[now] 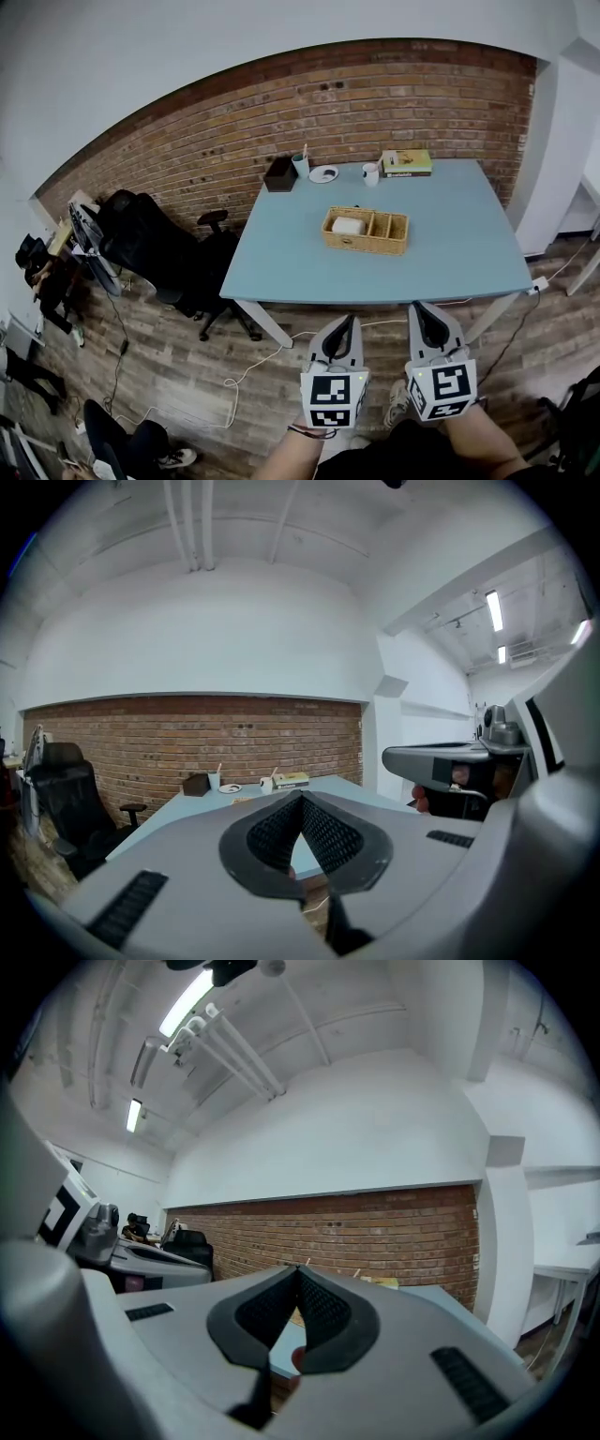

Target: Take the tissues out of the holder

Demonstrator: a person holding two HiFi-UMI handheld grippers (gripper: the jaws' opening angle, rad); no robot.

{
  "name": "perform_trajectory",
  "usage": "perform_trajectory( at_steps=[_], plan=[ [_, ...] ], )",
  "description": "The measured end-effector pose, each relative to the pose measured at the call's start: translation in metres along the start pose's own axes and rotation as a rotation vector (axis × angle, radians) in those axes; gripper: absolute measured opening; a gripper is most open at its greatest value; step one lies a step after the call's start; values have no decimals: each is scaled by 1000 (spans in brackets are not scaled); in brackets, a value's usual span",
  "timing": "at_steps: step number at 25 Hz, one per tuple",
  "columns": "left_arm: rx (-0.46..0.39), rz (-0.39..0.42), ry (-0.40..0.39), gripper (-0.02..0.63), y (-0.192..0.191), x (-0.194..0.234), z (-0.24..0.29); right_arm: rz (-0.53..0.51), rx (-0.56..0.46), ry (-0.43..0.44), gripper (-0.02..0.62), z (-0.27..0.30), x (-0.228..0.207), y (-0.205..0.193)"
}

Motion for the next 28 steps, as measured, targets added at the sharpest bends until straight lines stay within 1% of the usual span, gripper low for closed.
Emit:
perform_trajectory(
  at_steps=[4,8,15,19,23,28],
  plan=[
    [-17,-28,-10,-5,1,0,22,-60,-22,-4,-3,12,-14,-2],
    [-43,-7,-11,-5,5,3,46,-82,-43,4,-3,33,-27,-4],
    [-64,17,-11,-5,4,17,94,-72,-61,25,-3,82,-46,-17],
    [-66,8,21,-5,-4,27,126,-56,-61,35,-3,115,-61,-31],
    [-68,-2,42,-5,-4,29,163,-31,-99,56,-3,148,-83,-31],
    [-86,53,59,-5,-1,24,201,-25,-120,85,-3,180,-109,-31]
  ],
)
Point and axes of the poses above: the fingertips, and each gripper's own axes: z forward along the fingers, x to its left, y out of its top, the point moved 10 cm from there along -z, backward along the fingers, and after that the axes turned 15 degrees about -x, right-handed, at the moved point
